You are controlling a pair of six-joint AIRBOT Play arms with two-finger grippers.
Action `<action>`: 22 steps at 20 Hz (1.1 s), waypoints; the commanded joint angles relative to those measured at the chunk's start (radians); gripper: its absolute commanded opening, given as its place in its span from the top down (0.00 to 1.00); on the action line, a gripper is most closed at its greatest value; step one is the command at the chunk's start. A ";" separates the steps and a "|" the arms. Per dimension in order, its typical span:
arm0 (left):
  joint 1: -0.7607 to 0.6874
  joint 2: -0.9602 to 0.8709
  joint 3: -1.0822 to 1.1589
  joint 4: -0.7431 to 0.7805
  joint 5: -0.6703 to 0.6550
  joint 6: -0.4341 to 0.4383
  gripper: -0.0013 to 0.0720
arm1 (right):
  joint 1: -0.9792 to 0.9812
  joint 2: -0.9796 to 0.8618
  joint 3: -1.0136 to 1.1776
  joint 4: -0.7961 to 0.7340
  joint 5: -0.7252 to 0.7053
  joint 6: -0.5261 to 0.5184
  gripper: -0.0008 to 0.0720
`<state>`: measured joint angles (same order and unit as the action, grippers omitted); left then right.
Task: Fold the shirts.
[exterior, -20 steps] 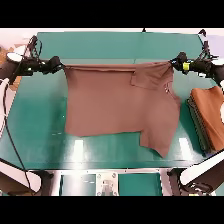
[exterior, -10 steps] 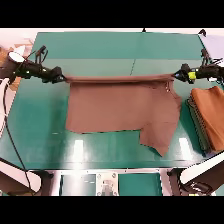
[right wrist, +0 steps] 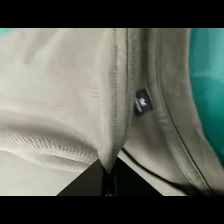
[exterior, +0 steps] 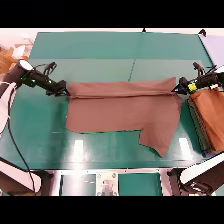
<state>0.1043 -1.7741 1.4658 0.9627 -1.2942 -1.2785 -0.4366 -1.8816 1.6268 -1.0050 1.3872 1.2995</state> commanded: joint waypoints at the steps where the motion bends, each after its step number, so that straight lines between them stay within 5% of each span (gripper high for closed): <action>1: -0.020 -0.001 -0.048 0.002 0.010 -0.004 0.95 | 0.003 0.000 -0.024 -0.066 -0.003 0.007 0.95; 5: -0.024 -0.002 -0.050 -0.003 -0.011 -0.031 0.95 | 0.007 0.000 -0.024 -0.064 -0.009 0.008 0.92; 6: -0.024 -0.001 -0.049 -0.003 -0.018 -0.047 0.95 | 0.007 0.000 -0.021 -0.062 -0.005 0.011 0.70; 7: -0.021 -0.001 -0.042 -0.002 -0.042 -0.069 0.80 | 0.006 0.000 -0.013 -0.062 0.011 0.027 0.56; 8: -0.015 0.000 -0.028 0.000 -0.082 -0.105 0.42 | 0.002 0.002 0.004 -0.062 0.043 0.040 0.55; 9: -0.006 0.005 -0.012 0.003 -0.138 -0.139 0.36 | -0.005 0.010 0.016 -0.063 0.073 0.060 0.55; 13: 0.010 0.097 -0.081 0.063 -0.294 -0.189 0.36 | -0.053 0.132 -0.046 -0.075 0.153 0.108 0.55; 18: 0.010 0.457 -0.512 0.087 -0.087 -0.188 0.36 | -0.158 0.463 -0.465 -0.118 0.112 0.120 0.55; 22: 0.002 0.756 -0.885 -0.077 0.106 -0.187 0.36 | -0.279 0.779 -0.879 -0.134 -0.035 0.186 0.55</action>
<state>0.1120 -1.2045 0.8124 0.9810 -1.3319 -1.4620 -0.6418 -1.2999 1.0012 -1.1240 1.4548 1.4391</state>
